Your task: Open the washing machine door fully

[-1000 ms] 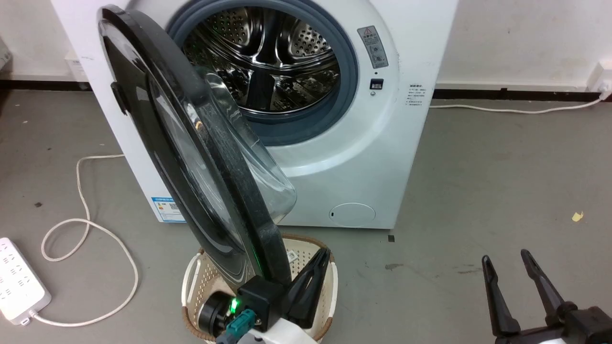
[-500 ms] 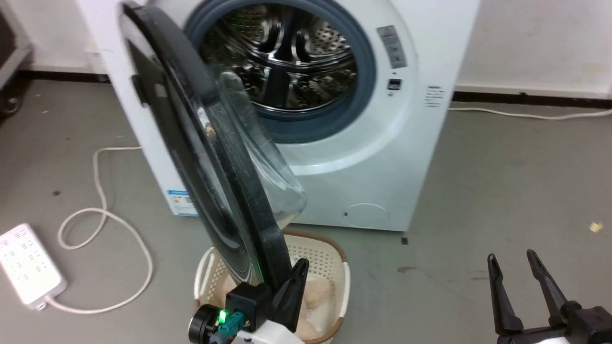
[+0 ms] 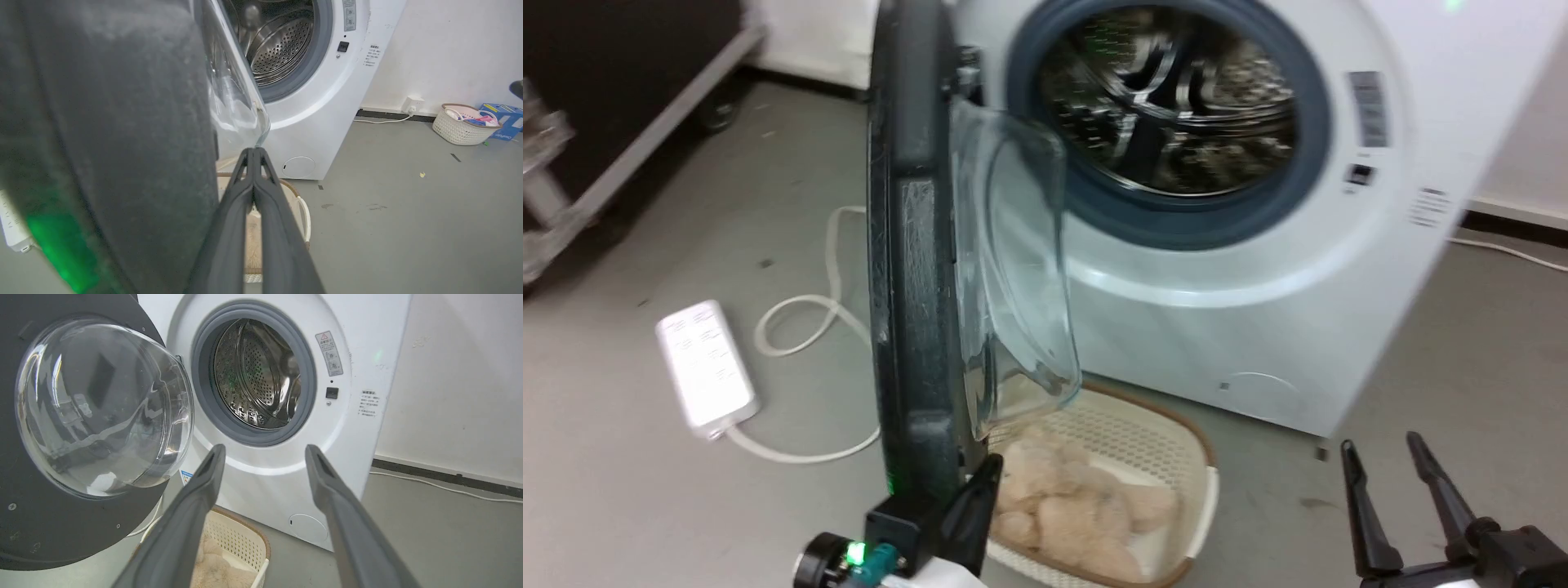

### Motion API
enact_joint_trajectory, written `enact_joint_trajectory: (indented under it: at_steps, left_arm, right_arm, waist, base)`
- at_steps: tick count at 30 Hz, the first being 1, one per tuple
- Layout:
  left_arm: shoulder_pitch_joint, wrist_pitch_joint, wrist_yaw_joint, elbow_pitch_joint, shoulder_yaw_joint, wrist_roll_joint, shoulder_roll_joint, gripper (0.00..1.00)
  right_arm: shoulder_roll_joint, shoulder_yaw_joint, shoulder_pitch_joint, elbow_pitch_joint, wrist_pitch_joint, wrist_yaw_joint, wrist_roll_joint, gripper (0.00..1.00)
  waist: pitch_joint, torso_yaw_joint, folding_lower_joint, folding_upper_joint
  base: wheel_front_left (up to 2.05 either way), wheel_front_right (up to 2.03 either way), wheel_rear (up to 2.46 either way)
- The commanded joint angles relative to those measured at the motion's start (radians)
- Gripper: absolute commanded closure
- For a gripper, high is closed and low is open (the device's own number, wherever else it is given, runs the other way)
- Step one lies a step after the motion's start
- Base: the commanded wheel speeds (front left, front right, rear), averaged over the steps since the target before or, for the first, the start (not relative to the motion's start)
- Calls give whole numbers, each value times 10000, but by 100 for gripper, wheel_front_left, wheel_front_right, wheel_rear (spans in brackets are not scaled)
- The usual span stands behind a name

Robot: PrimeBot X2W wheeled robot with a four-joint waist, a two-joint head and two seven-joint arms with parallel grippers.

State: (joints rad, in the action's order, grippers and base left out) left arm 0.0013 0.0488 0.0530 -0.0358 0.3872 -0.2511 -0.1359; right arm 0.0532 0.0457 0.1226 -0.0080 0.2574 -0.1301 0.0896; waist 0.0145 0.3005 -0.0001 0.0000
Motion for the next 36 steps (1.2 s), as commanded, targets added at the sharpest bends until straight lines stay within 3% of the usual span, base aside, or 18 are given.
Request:
enact_joint_trajectory:
  at_steps: [1,9,15,19,27,36]
  left_arm:
    - [68,8,61,36,-73,-49,-25,100]
    - [-195,81,536,229,-1346,-433,-644,100]
    - [-719,-194,689,209,-2732,-1064,-1491,100]
    - [-1357,-459,751,-6,-3800,-1425,-2367,100]
    - [-2708,-748,356,-1385,-5247,-2261,-3821,100]
    - [-3776,-330,-123,-3504,-5765,-2661,-4595,100]
  right_arm:
    - [-30,8,34,7,43,-6,36,0]
    - [-30,-322,-398,-58,43,-6,-216,0]
    - [-30,-317,-713,-112,43,-6,-497,0]
    - [-27,-288,-1015,-156,36,-6,-748,0]
    - [179,-103,-1474,-321,-74,-6,-814,0]
    - [334,-57,-1744,-425,-153,-6,-777,0]
  waist:
    - [-123,468,1,0]
    - [-921,1011,1,0]
    - [-1751,1000,1,0]
    - [-2300,863,1,0]
    - [-3078,523,1,0]
    - [-3452,170,1,0]
  base:
    - [0,0,0]
    - [0,0,0]
    - [0,0,0]
    - [0,0,0]
    - [0,0,0]
    - [0,0,0]
